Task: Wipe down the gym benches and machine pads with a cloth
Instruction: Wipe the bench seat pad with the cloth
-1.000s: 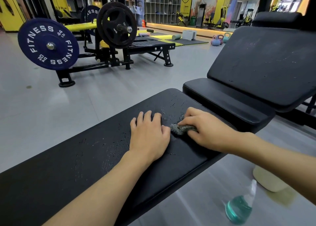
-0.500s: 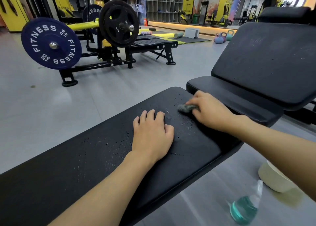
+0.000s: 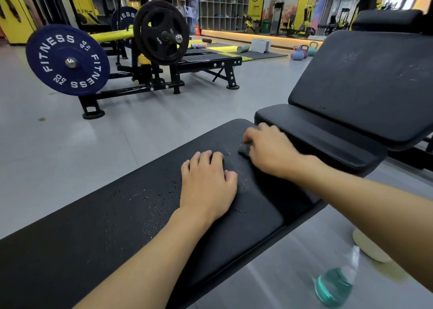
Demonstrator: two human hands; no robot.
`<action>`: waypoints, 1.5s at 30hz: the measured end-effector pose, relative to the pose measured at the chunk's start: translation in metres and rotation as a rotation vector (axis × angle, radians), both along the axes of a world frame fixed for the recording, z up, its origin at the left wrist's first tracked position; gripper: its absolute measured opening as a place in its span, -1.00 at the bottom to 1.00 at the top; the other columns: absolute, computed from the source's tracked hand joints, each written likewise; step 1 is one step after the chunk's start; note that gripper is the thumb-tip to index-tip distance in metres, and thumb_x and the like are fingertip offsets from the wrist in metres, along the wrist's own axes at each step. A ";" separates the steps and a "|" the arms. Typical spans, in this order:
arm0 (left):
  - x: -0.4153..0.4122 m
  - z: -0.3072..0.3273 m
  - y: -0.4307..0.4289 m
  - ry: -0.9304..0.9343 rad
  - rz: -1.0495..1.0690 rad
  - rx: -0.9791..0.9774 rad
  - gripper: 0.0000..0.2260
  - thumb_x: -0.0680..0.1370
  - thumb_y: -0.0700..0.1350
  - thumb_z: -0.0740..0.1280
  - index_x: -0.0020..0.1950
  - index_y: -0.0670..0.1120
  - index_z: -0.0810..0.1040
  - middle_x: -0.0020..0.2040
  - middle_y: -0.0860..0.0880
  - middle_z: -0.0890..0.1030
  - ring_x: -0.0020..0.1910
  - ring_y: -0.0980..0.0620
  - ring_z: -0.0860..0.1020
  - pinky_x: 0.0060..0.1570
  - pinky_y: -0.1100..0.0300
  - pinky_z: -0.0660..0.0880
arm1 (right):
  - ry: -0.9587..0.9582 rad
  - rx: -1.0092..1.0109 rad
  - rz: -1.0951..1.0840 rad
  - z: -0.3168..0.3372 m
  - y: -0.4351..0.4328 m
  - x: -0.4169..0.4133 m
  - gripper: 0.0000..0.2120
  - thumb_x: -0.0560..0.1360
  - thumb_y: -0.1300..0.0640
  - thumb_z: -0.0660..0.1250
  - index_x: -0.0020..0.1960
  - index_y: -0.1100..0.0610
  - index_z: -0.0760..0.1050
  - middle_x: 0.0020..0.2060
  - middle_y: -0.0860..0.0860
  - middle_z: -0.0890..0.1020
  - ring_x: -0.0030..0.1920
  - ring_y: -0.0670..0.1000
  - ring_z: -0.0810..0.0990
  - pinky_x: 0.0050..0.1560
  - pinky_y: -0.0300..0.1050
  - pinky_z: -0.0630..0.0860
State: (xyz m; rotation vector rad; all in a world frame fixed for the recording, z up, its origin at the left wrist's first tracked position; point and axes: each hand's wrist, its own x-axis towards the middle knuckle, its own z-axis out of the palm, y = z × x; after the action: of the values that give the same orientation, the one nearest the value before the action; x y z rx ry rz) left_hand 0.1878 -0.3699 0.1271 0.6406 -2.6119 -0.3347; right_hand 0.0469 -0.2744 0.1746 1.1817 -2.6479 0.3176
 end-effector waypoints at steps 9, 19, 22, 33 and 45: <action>0.002 0.043 -0.012 -0.218 -0.062 0.142 -0.59 0.53 0.17 0.26 0.28 -0.02 0.52 0.20 -0.01 0.53 0.20 -0.07 0.49 0.22 0.06 0.41 | -0.061 -0.014 -0.113 0.006 0.005 -0.016 -0.80 0.60 -0.03 0.16 0.16 -0.06 0.48 0.13 0.08 0.39 0.21 0.20 0.35 0.14 0.13 0.31; -0.024 0.060 -0.046 -0.632 -0.118 0.088 -0.16 0.33 0.28 0.54 0.45 0.01 0.25 0.44 -0.09 0.28 0.42 -0.19 0.33 0.35 -0.16 0.36 | -0.005 -0.085 -0.050 -0.002 -0.008 -0.029 -0.75 0.58 0.08 0.18 0.17 -0.05 0.57 0.15 0.07 0.47 0.16 0.20 0.38 0.14 0.04 0.34; -0.030 0.060 -0.053 -0.734 -0.051 0.130 -0.10 0.20 0.40 0.54 0.37 0.01 0.27 0.39 -0.10 0.35 0.36 -0.21 0.40 0.30 -0.17 0.41 | 0.107 -0.041 0.061 -0.009 -0.017 -0.009 -0.73 0.59 -0.02 0.16 0.13 0.02 0.58 0.12 0.04 0.46 0.13 0.15 0.39 0.10 0.04 0.35; -0.026 0.073 -0.072 -0.719 -0.171 0.129 -0.09 0.42 0.07 0.56 0.62 -0.02 0.13 0.55 -0.01 0.32 0.50 -0.05 0.33 0.44 0.12 0.29 | 0.030 -0.044 0.128 -0.009 -0.034 -0.018 -0.76 0.57 0.13 0.18 0.20 0.16 0.48 0.13 0.13 0.43 0.13 0.20 0.41 0.13 0.07 0.40; -0.034 0.063 -0.076 -0.660 -0.073 -0.026 -0.19 0.23 0.17 0.65 0.37 -0.09 0.43 0.26 -0.09 0.57 0.21 -0.15 0.54 0.18 0.01 0.51 | -0.089 -0.049 0.407 -0.009 -0.039 -0.012 -0.79 0.57 0.12 0.21 0.05 0.10 0.62 -0.05 -0.03 0.41 0.05 0.12 0.47 0.09 0.01 0.43</action>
State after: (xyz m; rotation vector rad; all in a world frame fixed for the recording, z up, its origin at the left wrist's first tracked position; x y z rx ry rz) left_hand 0.1541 -0.4459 0.1902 0.7445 -3.2639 -0.1173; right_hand 0.0344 -0.3136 0.1653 1.7236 -2.4346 0.5095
